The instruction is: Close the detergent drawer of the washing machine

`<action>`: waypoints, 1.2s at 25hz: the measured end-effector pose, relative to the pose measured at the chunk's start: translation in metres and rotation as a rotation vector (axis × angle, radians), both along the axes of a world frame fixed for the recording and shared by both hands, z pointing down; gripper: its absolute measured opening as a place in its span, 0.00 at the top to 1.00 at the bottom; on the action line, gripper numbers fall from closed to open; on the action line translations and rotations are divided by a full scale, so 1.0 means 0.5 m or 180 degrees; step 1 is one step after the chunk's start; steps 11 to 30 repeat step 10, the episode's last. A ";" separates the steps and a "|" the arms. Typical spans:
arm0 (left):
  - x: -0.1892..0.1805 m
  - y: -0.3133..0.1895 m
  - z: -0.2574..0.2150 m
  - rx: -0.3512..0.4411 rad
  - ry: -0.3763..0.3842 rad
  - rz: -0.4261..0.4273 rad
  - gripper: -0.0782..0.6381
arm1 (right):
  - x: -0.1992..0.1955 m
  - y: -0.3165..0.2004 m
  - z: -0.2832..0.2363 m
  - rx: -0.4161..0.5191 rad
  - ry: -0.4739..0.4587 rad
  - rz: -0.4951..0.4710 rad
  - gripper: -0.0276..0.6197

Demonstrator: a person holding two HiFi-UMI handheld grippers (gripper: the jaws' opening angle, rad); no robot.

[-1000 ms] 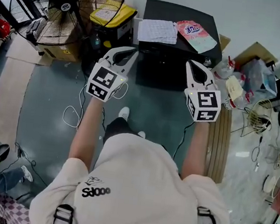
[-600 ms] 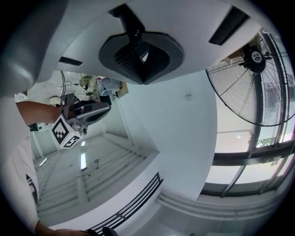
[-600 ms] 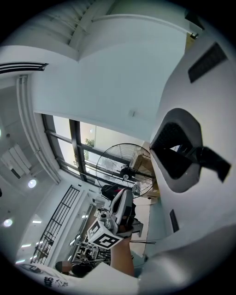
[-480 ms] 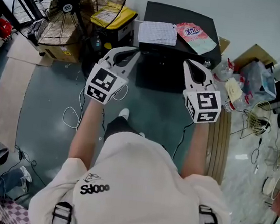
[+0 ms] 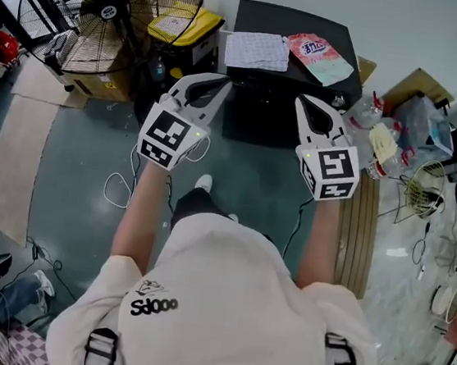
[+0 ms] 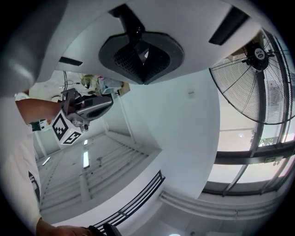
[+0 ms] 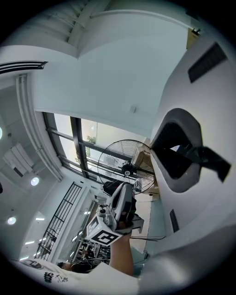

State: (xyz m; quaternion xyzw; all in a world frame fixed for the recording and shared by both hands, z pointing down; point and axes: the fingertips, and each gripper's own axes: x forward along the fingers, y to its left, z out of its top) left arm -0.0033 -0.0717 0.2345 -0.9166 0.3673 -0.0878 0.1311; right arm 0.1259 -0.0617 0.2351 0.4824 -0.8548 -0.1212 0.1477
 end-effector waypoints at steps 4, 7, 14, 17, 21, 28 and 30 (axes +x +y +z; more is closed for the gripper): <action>-0.001 -0.006 0.001 -0.0031 0.0026 -0.0057 0.87 | 0.003 -0.004 0.006 -0.0021 0.0008 0.0010 0.95; 0.000 -0.009 -0.001 -0.0016 0.0048 -0.0041 0.87 | 0.002 -0.010 0.008 -0.0029 0.0011 0.0019 0.95; 0.000 -0.015 -0.002 -0.0004 0.0079 -0.0025 0.87 | 0.001 -0.017 0.012 -0.0038 0.0007 0.0031 0.95; 0.000 -0.015 -0.002 -0.0004 0.0079 -0.0025 0.87 | 0.001 -0.017 0.012 -0.0038 0.0007 0.0031 0.95; 0.000 -0.015 -0.002 -0.0004 0.0079 -0.0025 0.87 | 0.001 -0.017 0.012 -0.0038 0.0007 0.0031 0.95; 0.000 -0.015 -0.002 -0.0004 0.0079 -0.0025 0.87 | 0.001 -0.017 0.012 -0.0038 0.0007 0.0031 0.95; 0.000 -0.015 -0.002 -0.0004 0.0079 -0.0025 0.87 | 0.001 -0.017 0.012 -0.0038 0.0007 0.0031 0.95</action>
